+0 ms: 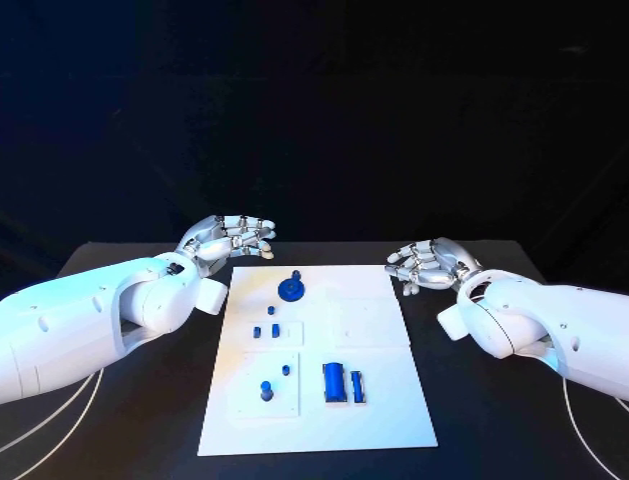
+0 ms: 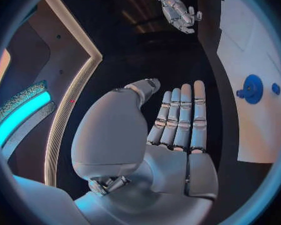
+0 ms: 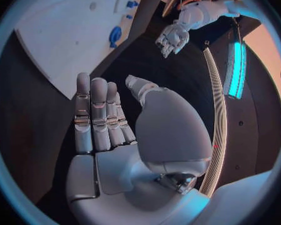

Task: Assemble the parts on the task board

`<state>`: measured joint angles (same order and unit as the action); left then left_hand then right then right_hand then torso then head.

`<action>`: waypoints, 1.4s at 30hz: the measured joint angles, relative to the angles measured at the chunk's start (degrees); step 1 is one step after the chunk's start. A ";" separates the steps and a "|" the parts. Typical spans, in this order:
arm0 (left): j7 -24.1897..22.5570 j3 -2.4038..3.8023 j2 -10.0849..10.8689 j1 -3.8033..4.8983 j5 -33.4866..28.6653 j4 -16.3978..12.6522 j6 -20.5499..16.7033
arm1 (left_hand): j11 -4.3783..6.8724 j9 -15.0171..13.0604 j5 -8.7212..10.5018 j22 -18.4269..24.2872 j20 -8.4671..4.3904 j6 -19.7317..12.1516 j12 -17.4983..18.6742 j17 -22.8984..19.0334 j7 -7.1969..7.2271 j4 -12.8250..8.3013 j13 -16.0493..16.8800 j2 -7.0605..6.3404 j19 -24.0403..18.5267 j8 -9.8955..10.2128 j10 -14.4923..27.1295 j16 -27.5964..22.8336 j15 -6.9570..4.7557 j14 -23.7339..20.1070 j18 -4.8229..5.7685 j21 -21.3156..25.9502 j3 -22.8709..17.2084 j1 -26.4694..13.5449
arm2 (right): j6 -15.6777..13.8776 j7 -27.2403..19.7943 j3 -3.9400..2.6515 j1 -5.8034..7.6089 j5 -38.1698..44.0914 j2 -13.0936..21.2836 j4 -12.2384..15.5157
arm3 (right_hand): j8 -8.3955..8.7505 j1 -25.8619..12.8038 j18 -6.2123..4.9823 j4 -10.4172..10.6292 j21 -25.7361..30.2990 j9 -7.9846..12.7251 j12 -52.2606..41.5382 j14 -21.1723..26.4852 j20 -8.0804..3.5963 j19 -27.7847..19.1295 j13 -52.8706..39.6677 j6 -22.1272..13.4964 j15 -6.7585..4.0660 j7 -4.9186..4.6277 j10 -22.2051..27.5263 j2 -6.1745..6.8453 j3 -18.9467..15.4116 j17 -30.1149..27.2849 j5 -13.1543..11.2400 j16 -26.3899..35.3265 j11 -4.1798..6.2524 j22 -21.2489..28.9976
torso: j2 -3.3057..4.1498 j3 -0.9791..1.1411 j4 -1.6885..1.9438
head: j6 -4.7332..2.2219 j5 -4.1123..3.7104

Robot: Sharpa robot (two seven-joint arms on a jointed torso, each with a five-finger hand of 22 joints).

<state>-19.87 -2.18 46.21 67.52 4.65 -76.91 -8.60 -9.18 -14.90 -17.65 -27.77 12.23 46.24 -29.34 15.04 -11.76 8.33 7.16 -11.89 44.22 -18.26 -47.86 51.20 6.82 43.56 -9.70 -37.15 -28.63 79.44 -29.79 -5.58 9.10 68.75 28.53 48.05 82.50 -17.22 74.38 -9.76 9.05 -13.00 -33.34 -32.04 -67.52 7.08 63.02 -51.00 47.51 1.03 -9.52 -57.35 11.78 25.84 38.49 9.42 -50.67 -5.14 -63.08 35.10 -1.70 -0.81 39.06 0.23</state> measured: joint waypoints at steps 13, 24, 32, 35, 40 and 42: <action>-5.51 -0.04 -5.40 -1.78 -6.47 9.46 -7.67 | -2.13 2.38 0.59 19.49 3.69 -3.31 16.57 -6.97 1.07 1.47 -3.66 0.10 -1.66 0.22 -2.57 -31.61 2.89 -0.71 0.01 28.01 1.03 0.46 | 3.74 -14.62 -0.73 0.41 -12.97 -7.16 -15.67 | 6.89 -0.23 0.00 -2.00 9.47 9.27 22.42 9.92 5.96 -13.61 39.62 0.73 5.55 -2.07 -1.29 0.41 3.47 -17.90 0.02 35.56 -3.53 31.23 | -1.60 0.32 0.19 | -4.09 0.81; -5.39 0.52 -4.30 -3.06 -6.36 3.99 -10.60 | 7.22 12.69 14.69 26.38 -9.43 -38.70 27.17 -13.63 9.92 -6.65 -6.54 9.85 -36.79 15.12 39.04 -47.84 -5.12 -36.07 7.62 35.63 23.79 -35.89 | 1.10 -14.99 -3.49 -2.36 -14.95 -5.87 -8.79 | 15.46 -41.54 7.68 -7.83 12.23 29.15 30.41 55.78 -4.78 -54.39 49.13 -39.10 0.13 7.51 44.66 -9.67 -20.71 -34.93 -7.80 48.11 3.62 57.64 | -3.10 1.21 0.59 | -4.52 0.00; -6.38 1.47 -2.61 -5.80 -6.09 -6.34 -20.09 | 8.67 14.30 16.71 27.42 -11.52 -44.12 28.69 -14.67 11.40 -7.97 -6.95 11.37 -42.20 17.20 45.52 -50.11 -6.52 -41.42 8.51 36.54 27.24 -67.62 | -5.71 -18.19 -7.54 -6.89 -20.99 -4.19 2.71 | 16.47 -65.79 8.86 -8.80 12.50 32.26 31.44 64.50 -6.57 -60.63 50.52 -45.33 -0.72 9.00 54.07 -11.25 -24.45 -37.56 -8.81 49.88 4.76 61.67 | -3.80 1.62 0.77 | -4.67 -0.21; -6.90 1.81 -2.12 -6.50 -5.91 -9.38 -24.20 | 8.87 14.55 16.99 27.53 -11.85 -44.81 28.69 -14.80 11.47 -8.10 -7.01 11.58 -42.79 17.51 46.31 -50.56 -6.55 -42.08 8.50 36.59 27.69 -72.35 | -8.35 -19.54 -8.47 -7.82 -23.33 -3.74 5.31 | 16.80 -69.19 8.97 -8.94 12.72 32.70 31.44 65.52 -6.76 -61.44 50.69 -46.05 -0.97 9.17 55.31 -11.48 -24.87 -37.95 -8.90 50.06 5.02 62.23 | -3.86 1.65 0.79 | -4.68 -0.22; -7.63 2.03 -1.62 -7.17 -5.68 -11.98 -29.06 | 8.98 14.70 17.25 27.60 -12.16 -45.40 28.97 -14.88 11.66 -8.23 -7.06 11.74 -43.33 17.86 46.84 -50.80 -6.76 -42.70 8.51 36.81 28.02 -76.15 | -11.15 -21.02 -9.02 -8.52 -25.78 -3.43 7.17 | 16.84 -72.14 8.97 -9.02 12.72 33.06 31.67 66.60 -6.98 -62.13 50.83 -46.69 -0.98 9.30 56.37 -11.66 -25.17 -38.23 -9.12 50.31 5.12 62.71 | -3.91 1.70 0.81 | -4.69 -0.23; -7.91 2.09 -1.53 -7.32 -5.59 -12.60 -30.78 | 9.17 14.75 17.34 27.65 -12.24 -45.64 28.97 -14.92 11.66 -8.27 -7.08 11.85 -43.67 17.86 47.30 -50.89 -6.80 -42.98 8.51 36.81 28.18 -77.59 | -12.00 -21.51 -9.04 -8.57 -26.55 -3.41 7.32 | 17.02 -73.92 8.97 -9.05 12.72 33.20 31.67 67.23 -7.07 -62.75 50.89 -47.32 -1.04 9.52 57.05 -11.77 -25.59 -38.36 -9.12 50.31 5.14 62.91 | -3.91 1.70 0.81 | -4.69 -0.23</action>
<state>-27.78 -0.10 44.68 60.20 -0.94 -89.51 -39.38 -0.01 -0.14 -0.31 -0.12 0.00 0.60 -0.37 0.12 -0.10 0.06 0.09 -0.04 0.55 -0.40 -0.56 0.31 0.02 0.57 -1.19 -0.34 -0.45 1.84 -41.78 -27.09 0.06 60.18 1.98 44.64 89.82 -0.20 0.45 -0.79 0.00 -0.28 -0.14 -0.38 -0.29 0.02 0.27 -0.11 0.19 -0.01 0.00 -0.30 0.00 0.25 0.13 0.30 -0.36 0.00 -0.16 31.20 -0.01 0.00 34.37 0.00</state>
